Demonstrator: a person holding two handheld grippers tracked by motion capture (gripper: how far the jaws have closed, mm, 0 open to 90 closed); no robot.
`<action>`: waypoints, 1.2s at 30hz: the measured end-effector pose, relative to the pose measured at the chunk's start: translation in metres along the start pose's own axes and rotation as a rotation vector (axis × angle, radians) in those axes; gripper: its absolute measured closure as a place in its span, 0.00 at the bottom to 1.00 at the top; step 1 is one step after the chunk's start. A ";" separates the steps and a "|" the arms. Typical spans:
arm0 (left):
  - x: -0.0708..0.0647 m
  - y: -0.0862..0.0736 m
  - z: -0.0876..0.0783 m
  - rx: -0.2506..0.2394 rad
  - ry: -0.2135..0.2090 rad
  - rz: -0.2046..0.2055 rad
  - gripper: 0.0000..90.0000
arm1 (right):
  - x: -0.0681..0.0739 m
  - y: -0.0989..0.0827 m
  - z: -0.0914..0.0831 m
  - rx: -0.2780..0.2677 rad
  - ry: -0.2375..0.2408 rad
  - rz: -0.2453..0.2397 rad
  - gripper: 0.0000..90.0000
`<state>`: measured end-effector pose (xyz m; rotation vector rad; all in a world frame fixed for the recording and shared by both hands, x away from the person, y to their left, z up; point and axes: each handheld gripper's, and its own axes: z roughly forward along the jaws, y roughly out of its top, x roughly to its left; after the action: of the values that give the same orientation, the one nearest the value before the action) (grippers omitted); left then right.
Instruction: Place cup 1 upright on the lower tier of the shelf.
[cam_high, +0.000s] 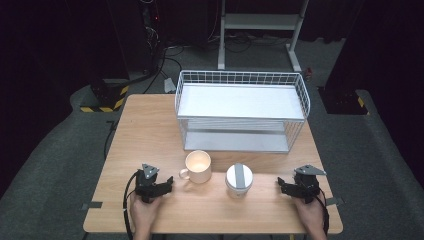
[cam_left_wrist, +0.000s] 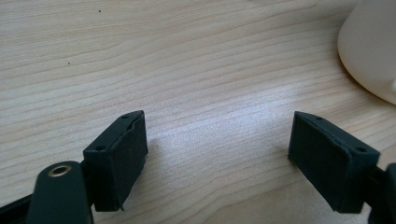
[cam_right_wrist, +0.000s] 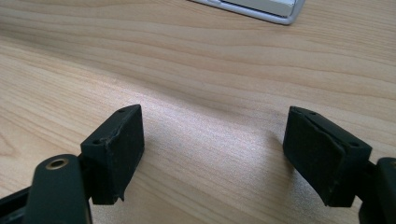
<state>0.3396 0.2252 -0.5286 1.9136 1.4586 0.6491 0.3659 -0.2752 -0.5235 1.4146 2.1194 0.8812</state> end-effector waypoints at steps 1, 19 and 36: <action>0.000 0.000 0.000 0.000 0.000 0.000 0.22 | 0.000 0.000 0.000 0.000 0.000 0.000 0.23; 0.000 0.000 0.000 -0.001 0.001 -0.002 0.23 | -0.001 -0.001 -0.001 0.001 0.013 -0.008 0.22; 0.000 0.000 0.000 -0.002 0.003 -0.004 0.23 | 0.005 -0.010 -0.012 -0.036 0.062 -0.010 0.20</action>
<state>0.3395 0.2254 -0.5285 1.9087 1.4628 0.6511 0.3501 -0.2763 -0.5225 1.3746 2.1430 0.9665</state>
